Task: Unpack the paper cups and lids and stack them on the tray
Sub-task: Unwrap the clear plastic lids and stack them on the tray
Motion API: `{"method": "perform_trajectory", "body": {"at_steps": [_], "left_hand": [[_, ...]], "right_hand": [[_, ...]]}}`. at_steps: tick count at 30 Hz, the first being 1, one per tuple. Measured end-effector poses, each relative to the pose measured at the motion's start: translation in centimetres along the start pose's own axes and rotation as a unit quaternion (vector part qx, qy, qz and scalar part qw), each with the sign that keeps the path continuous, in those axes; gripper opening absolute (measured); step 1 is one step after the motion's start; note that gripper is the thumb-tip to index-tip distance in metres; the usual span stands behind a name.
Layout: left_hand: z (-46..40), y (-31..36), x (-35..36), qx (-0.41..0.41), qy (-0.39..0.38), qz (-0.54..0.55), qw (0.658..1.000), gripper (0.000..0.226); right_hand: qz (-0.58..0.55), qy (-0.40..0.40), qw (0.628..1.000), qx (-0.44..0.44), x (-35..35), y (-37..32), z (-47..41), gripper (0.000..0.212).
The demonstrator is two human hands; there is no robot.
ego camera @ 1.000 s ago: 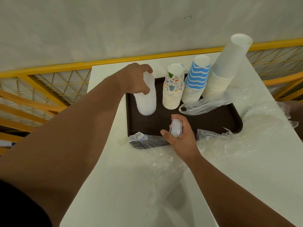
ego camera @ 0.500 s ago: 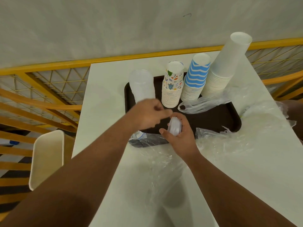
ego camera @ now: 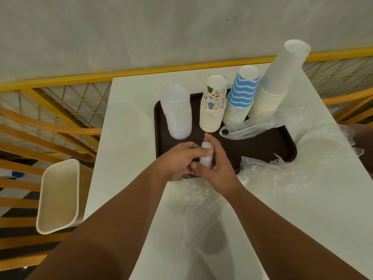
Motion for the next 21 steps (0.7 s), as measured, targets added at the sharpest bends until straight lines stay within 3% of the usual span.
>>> {"method": "perform_trajectory", "body": {"at_steps": [10, 19, 21], "left_hand": [[0.6, 0.9, -0.9, 0.01, -0.024, 0.011, 1.0, 0.065], [0.8, 1.1, -1.2, 0.012, -0.029, 0.007, 0.999, 0.071], [0.8, 1.3, -1.5, 0.009, -0.024, -0.014, 1.0, 0.063]], "right_hand": [[-0.042, -0.032, 0.998, 0.018, -0.5, 0.0, 0.2, 0.069], [-0.065, -0.02, 0.998, 0.003, -0.5, 0.3, 0.1, 0.061], [-0.06, -0.01, 0.998, 0.001, -0.5, 0.1, 0.1, 0.059]]}}
Point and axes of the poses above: each hand's wrist, its own z-axis away from the middle knuckle, its own x-axis out of the palm, y = z × x, the point moved 5 cm from there along -z, towards the middle knuckle, and after that the axes turned 14 degrees about x, right-handed, at the moved point
